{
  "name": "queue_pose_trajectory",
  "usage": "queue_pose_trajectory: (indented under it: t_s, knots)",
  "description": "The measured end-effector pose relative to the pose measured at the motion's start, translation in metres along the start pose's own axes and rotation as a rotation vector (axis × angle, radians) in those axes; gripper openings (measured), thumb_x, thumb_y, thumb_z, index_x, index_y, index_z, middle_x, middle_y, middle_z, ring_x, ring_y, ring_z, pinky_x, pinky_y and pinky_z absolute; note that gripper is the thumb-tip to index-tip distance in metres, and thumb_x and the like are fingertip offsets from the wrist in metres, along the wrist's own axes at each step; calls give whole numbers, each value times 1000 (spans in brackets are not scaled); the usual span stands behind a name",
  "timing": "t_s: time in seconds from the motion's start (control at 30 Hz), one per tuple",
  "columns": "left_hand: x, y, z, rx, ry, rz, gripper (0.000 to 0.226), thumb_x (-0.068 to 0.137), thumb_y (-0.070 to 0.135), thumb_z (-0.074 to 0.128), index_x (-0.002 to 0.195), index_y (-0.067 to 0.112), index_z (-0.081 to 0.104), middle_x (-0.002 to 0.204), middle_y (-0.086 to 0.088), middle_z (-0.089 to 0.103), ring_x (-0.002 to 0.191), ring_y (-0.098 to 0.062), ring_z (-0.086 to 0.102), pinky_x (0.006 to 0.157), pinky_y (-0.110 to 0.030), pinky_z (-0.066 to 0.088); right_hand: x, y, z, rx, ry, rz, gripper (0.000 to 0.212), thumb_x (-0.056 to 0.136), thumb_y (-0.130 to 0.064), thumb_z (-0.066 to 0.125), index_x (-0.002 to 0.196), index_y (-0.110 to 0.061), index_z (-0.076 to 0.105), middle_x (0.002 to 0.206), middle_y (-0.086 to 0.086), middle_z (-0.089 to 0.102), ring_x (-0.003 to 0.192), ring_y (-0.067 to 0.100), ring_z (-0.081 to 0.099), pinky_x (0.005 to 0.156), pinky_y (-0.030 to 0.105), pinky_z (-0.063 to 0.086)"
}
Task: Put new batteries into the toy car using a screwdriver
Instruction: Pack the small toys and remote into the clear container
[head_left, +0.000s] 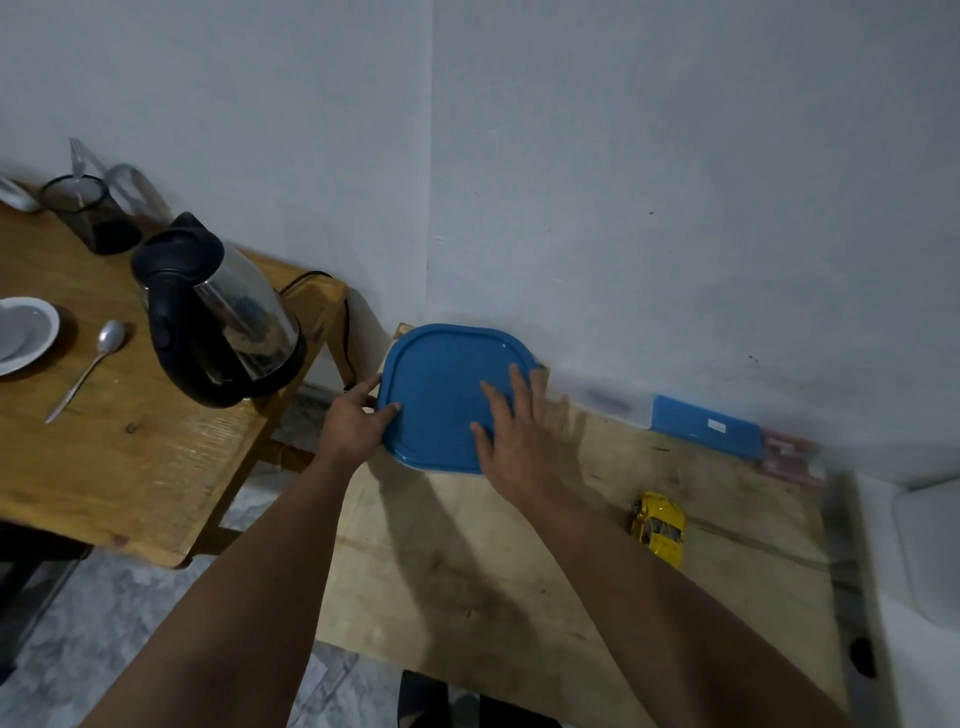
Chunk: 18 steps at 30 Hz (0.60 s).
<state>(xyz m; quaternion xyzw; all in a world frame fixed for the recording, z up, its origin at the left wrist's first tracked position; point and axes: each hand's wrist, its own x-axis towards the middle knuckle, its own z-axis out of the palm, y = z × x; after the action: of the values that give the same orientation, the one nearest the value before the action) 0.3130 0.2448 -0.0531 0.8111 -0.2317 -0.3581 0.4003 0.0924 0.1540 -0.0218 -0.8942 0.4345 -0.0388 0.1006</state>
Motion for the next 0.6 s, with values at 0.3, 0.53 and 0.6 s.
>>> queue_pose_trajectory:
  t_s: [0.3,0.53,0.6]
  knots:
    - [-13,-6,16,296,39,135,67,105,47,49,164,28,24,140,-13,48,125,-32,56,104,-47,51,-2,18,11,316,-83,370,65,107,-28,34,162,-22,-1,140,9,53,82,28,60,61,31,38]
    - [-22,-13,32,331,143,191,67,107,49,41,165,29,14,129,-10,41,100,-24,57,91,-42,53,-3,21,28,272,-27,398,62,108,-29,32,162,-23,1,109,11,65,65,18,42,56,31,28]
    - [-22,-10,33,346,153,218,66,108,46,41,165,31,13,126,-9,40,91,-19,54,84,-40,53,-3,20,32,284,-1,409,62,108,-29,31,162,-25,1,114,11,63,71,22,49,60,32,34]
